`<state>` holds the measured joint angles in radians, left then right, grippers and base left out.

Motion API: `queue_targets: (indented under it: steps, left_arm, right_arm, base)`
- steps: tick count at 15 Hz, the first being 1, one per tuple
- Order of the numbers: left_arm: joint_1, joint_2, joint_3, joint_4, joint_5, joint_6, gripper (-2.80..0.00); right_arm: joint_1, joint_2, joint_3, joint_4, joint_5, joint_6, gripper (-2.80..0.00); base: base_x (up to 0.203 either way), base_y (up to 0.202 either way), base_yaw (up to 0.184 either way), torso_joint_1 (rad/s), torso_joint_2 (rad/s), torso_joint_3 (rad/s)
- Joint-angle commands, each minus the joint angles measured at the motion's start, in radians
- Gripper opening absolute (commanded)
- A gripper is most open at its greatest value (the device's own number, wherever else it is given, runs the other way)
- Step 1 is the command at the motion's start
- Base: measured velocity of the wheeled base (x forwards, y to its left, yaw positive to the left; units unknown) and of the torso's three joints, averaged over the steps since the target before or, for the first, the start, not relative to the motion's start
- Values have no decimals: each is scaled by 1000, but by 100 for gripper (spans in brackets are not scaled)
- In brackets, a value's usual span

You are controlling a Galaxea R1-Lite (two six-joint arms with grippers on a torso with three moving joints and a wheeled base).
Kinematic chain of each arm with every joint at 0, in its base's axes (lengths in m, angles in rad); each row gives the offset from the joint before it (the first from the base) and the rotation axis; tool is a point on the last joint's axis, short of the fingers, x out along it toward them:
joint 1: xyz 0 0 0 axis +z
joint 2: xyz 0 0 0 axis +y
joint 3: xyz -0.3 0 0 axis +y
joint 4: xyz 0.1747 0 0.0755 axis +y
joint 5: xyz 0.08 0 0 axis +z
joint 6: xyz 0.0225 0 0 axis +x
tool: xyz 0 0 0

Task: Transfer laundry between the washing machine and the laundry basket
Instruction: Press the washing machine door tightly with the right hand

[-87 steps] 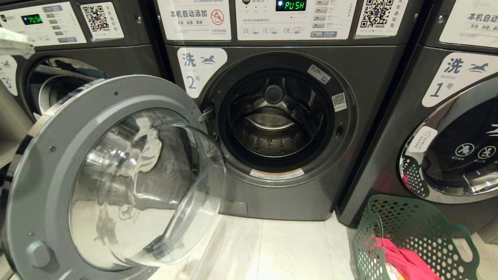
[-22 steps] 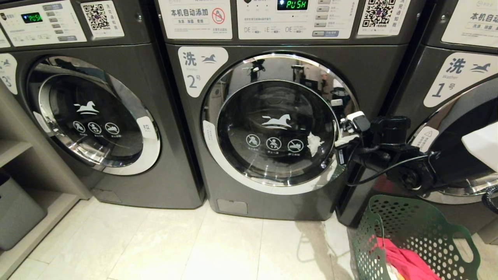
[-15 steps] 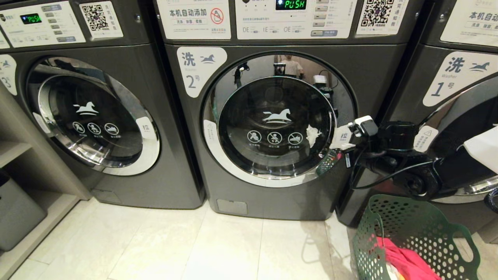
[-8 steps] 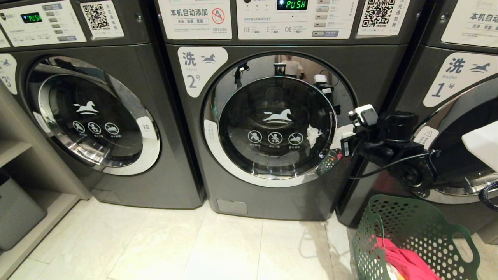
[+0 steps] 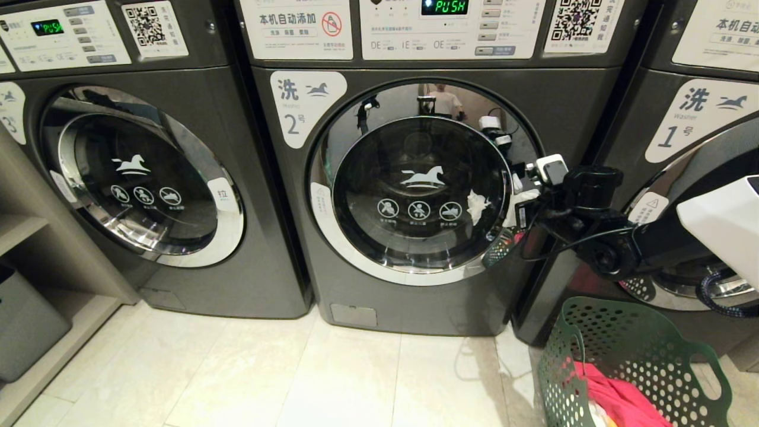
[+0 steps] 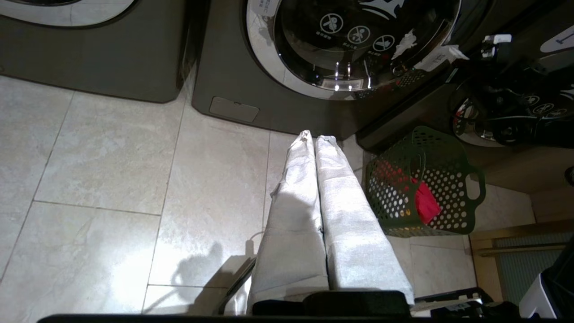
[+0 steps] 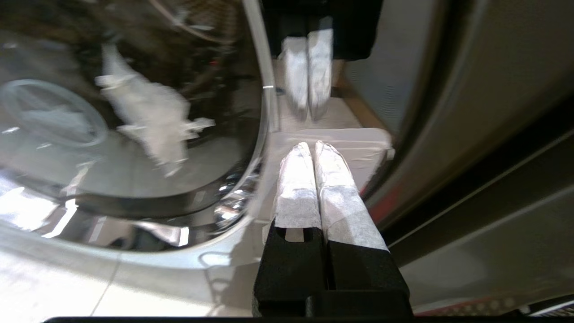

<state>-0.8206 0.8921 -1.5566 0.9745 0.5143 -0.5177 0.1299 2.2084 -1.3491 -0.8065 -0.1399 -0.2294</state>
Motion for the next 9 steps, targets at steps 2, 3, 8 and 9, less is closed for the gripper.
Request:
queue_targets:
  steps: [2,3,8,9]
  left_arm:
    - [5,-43,-7,64,4,-2,-280]
    - [28,-57,-14,94,4,-2,-280]
    - [148,-133,-19,233,-1,1,-280]
    - [175,-141,-19,257,1,1,-280]
  right_arm:
    - [-5,61,-54,-3,-15,-4,-280]
    - [-6,76,-71,-2,-16,-5,-280]
    - [-9,167,-179,-1,-44,-6,-280]
    - [-9,182,-200,-1,-45,-7,-280]
  base:
    - [0,0,0,0,0,0]
    - [0,0,0,0,0,0]
    - [0,0,0,0,0,0]
    - [0,0,0,0,0,0]
